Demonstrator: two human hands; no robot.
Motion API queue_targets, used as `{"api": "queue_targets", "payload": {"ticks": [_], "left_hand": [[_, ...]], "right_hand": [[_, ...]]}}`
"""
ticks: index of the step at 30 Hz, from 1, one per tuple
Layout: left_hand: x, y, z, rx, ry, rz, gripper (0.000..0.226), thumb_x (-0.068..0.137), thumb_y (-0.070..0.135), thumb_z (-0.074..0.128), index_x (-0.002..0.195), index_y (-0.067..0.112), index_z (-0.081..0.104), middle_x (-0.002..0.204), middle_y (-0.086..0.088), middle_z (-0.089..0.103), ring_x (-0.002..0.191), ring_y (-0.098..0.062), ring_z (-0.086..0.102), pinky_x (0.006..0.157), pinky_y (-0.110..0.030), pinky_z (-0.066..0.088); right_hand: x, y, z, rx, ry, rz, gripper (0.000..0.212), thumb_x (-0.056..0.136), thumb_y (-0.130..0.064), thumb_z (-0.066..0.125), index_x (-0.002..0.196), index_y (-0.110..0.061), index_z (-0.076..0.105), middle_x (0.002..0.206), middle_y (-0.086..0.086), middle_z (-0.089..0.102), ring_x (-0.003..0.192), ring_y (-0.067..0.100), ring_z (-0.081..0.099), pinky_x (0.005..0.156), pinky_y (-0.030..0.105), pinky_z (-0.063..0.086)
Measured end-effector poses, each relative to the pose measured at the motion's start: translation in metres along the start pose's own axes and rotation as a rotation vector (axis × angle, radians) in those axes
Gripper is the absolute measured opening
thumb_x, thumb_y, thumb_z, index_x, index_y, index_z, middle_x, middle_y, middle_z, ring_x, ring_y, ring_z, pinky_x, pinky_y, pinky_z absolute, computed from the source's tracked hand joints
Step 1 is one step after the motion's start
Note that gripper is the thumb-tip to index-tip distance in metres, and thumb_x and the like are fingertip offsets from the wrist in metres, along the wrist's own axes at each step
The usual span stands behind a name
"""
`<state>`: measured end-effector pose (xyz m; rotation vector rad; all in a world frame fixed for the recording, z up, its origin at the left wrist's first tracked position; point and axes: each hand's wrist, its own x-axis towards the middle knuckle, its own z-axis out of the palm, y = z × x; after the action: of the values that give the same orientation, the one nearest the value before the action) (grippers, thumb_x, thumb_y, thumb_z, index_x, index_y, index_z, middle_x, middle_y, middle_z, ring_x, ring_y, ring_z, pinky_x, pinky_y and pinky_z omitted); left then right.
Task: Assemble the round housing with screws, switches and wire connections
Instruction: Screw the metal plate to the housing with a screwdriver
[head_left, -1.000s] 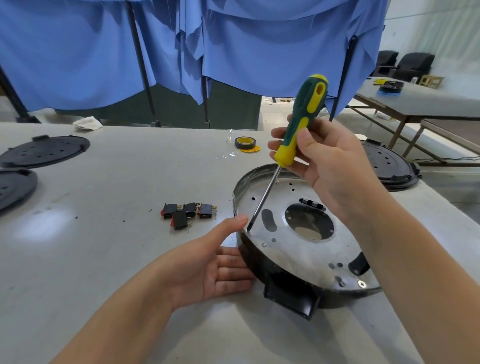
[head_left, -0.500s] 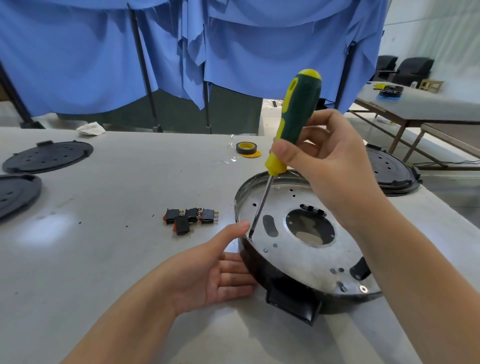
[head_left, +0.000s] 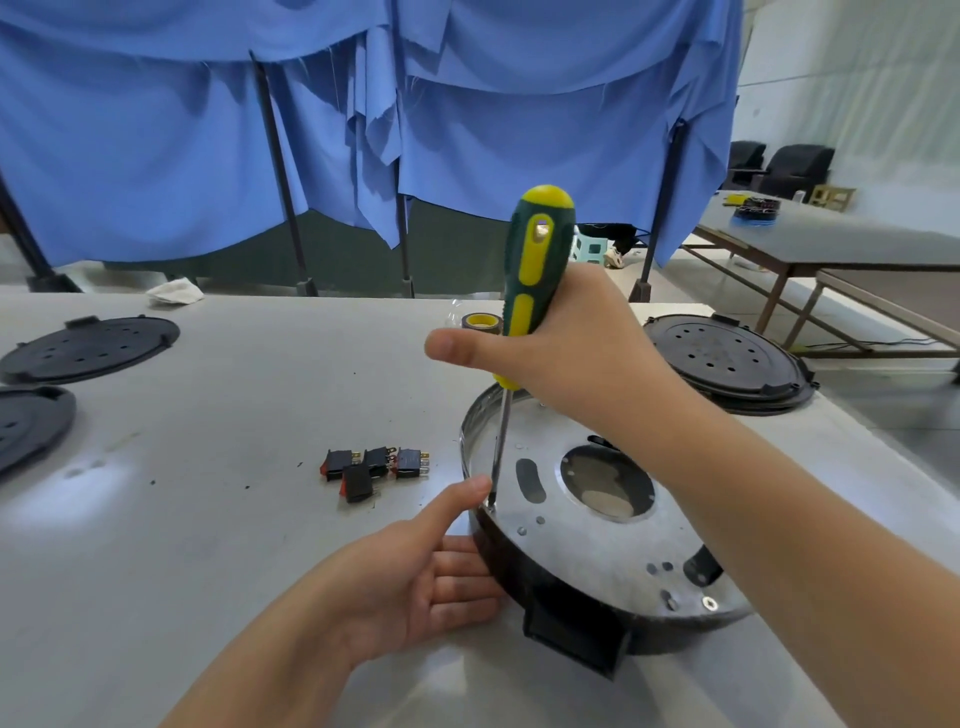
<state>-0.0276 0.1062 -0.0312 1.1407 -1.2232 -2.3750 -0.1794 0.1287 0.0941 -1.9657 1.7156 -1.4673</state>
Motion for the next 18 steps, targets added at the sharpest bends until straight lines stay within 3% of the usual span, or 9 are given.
{"api": "queue_targets", "payload": {"ticks": [3, 6, 9, 11, 13, 16, 18], "left_hand": [[-0.001, 0.000, 0.001, 0.002, 0.001, 0.006, 0.061, 0.048, 0.060, 0.081, 0.077, 0.007, 0.079, 0.098, -0.018, 0.074, 0.082, -0.024, 0.074, 0.072, -0.031, 0.060], [-0.001, 0.000, 0.001, -0.006, 0.006, -0.002, 0.061, 0.052, 0.059, 0.080, 0.080, 0.005, 0.079, 0.101, -0.018, 0.074, 0.081, -0.024, 0.074, 0.070, -0.030, 0.060], [-0.002, 0.002, 0.002, -0.020, 0.018, -0.005, 0.067, 0.052, 0.058, 0.081, 0.087, 0.001, 0.078, 0.102, -0.020, 0.073, 0.080, -0.025, 0.074, 0.069, -0.030, 0.060], [-0.002, 0.002, 0.002, -0.024, 0.031, -0.003, 0.071, 0.052, 0.057, 0.081, 0.093, 0.000, 0.074, 0.099, -0.020, 0.074, 0.078, -0.025, 0.074, 0.068, -0.030, 0.060], [-0.003, 0.002, 0.002, -0.027, 0.035, -0.004, 0.074, 0.053, 0.057, 0.080, 0.098, -0.001, 0.071, 0.099, -0.020, 0.074, 0.077, -0.024, 0.073, 0.067, -0.030, 0.060], [-0.003, 0.002, 0.002, -0.026, 0.036, -0.006, 0.077, 0.053, 0.057, 0.079, 0.101, -0.002, 0.070, 0.102, -0.020, 0.073, 0.080, -0.024, 0.074, 0.071, -0.031, 0.061], [-0.003, 0.002, 0.002, -0.023, 0.043, -0.004, 0.079, 0.053, 0.058, 0.079, 0.103, -0.002, 0.069, 0.102, -0.020, 0.073, 0.082, -0.025, 0.074, 0.073, -0.031, 0.061]], "right_hand": [[0.000, -0.003, 0.006, -0.053, 0.044, -0.011, 0.066, 0.055, -0.073, 0.071, 0.055, -0.023, 0.027, 0.043, -0.009, 0.031, 0.047, 0.018, 0.049, 0.045, 0.022, 0.037], [0.001, -0.001, 0.006, -0.043, 0.033, -0.012, 0.057, 0.061, -0.068, 0.072, 0.059, -0.021, 0.039, 0.048, -0.009, 0.040, 0.048, 0.014, 0.049, 0.048, 0.023, 0.045], [0.003, -0.001, -0.001, 0.064, -0.035, 0.050, 0.052, 0.064, -0.054, 0.078, 0.076, -0.007, 0.057, 0.058, -0.002, 0.052, 0.048, 0.000, 0.051, 0.049, 0.015, 0.046], [0.004, -0.002, -0.007, 0.141, -0.101, 0.101, 0.041, 0.068, -0.042, 0.080, 0.084, -0.008, 0.064, 0.064, 0.000, 0.061, 0.052, -0.002, 0.056, 0.050, 0.007, 0.047], [0.006, -0.003, -0.015, 0.202, -0.199, 0.163, 0.029, 0.076, -0.032, 0.077, 0.093, -0.012, 0.067, 0.079, 0.002, 0.070, 0.061, 0.001, 0.063, 0.055, 0.010, 0.050], [0.007, -0.003, -0.027, 0.269, -0.383, 0.203, 0.021, 0.088, -0.013, 0.065, 0.108, -0.014, 0.064, 0.095, -0.001, 0.074, 0.083, 0.017, 0.070, 0.067, 0.022, 0.057], [0.006, -0.003, -0.030, 0.240, -0.407, 0.153, 0.023, 0.088, -0.010, 0.065, 0.110, -0.015, 0.064, 0.095, -0.003, 0.074, 0.074, 0.015, 0.069, 0.065, 0.022, 0.056]]}}
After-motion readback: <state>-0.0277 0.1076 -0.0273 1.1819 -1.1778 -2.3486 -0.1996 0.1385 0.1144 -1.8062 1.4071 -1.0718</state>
